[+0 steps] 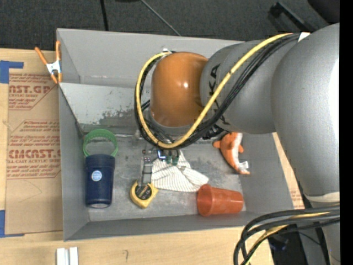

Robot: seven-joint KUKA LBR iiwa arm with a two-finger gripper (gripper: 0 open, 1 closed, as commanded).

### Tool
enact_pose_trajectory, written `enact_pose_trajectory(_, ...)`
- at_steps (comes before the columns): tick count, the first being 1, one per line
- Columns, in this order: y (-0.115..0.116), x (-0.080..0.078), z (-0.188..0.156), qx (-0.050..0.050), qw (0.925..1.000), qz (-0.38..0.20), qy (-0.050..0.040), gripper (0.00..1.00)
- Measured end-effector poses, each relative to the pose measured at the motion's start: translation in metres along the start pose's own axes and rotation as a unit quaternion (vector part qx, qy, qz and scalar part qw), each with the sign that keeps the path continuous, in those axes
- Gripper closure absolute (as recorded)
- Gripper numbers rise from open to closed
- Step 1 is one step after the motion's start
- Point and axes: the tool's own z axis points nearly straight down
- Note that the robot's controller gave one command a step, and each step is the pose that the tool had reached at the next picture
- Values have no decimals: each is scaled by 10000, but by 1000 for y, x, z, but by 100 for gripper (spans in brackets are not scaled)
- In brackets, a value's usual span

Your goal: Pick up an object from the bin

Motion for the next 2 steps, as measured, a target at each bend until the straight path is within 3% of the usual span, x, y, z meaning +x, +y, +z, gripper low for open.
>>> enact_pose_trajectory(1,-1,-2,-5,-7,10000,10,-38,0)
enact_pose_trajectory(2,-49,-2,40,1,9978,-654,-50,0)
